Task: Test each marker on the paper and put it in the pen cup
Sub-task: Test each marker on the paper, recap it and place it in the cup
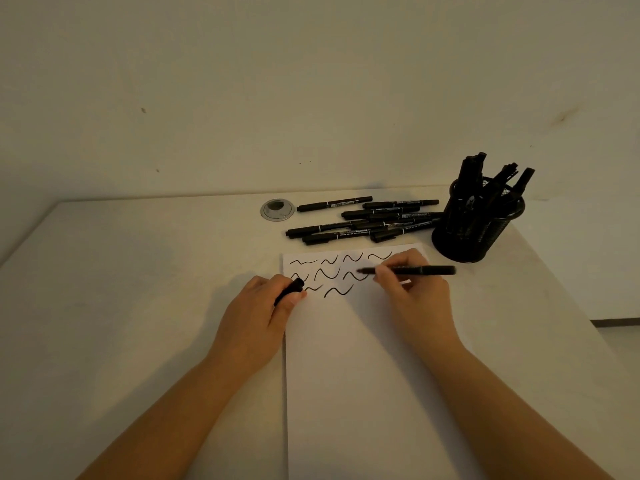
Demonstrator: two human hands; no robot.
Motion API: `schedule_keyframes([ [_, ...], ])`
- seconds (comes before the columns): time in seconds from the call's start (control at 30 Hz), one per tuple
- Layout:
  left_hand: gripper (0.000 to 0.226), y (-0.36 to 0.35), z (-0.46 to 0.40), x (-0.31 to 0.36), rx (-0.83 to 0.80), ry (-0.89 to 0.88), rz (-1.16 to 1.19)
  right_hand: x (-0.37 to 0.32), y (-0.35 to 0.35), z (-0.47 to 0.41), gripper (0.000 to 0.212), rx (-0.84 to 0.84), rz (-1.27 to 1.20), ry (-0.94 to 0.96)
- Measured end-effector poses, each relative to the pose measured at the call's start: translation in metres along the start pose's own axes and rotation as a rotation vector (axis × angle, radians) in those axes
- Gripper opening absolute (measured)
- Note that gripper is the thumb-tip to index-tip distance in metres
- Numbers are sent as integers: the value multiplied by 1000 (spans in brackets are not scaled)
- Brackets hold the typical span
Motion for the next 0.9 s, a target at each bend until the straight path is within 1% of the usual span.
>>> schedule_keyframes([
  [0.03, 44, 1, 0, 1, 12, -7, 0, -4, 7, 1, 15, 42, -73, 22],
  [0.1, 32, 5, 1, 3, 49, -26, -11, -9, 12, 2, 9, 68, -184, 25],
  [0.17, 22, 7, 2, 6, 64, -45, -35, -3, 8, 3, 6, 46, -246, -57],
  [0.27, 28, 5, 3, 13, 45, -94, -61, 13, -7, 7, 13, -11, -438, -217],
  [0.37, 36, 4, 5, 22, 14, -146, -62, 20, -19, 13, 25, -15, -661, -262],
  [0.47, 48, 1, 6, 25, -16, -171, -54, 16, -22, 14, 34, -56, -646, -178],
  [0.53, 48, 1, 7, 27, -18, -180, -48, 14, -24, 15, 39, -91, -625, -137],
  [0.63, 46, 1, 6, 29, -16, -185, -43, 13, -25, 15, 41, -116, -632, -127],
  [0.7, 46, -1, 7, 30, -27, -194, -50, 10, -26, 16, 38, -136, -608, -109],
  [0.8, 44, -2, 8, 34, -42, -209, -49, 5, -30, 17, 20, -171, -548, -87],
  [0.9, 44, -3, 8, 37, -53, -213, -69, 3, -32, 19, 21, -197, -494, -60],
])
Point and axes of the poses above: each hand's wrist, its own z-axis away from the middle knuckle, its own y-axis out of the back of the hand, x = y × z, the point moved 10 cm from there along -z, towards the middle knuckle, and after that the axes turned 7 degrees about -x, right-handed, at the moved point
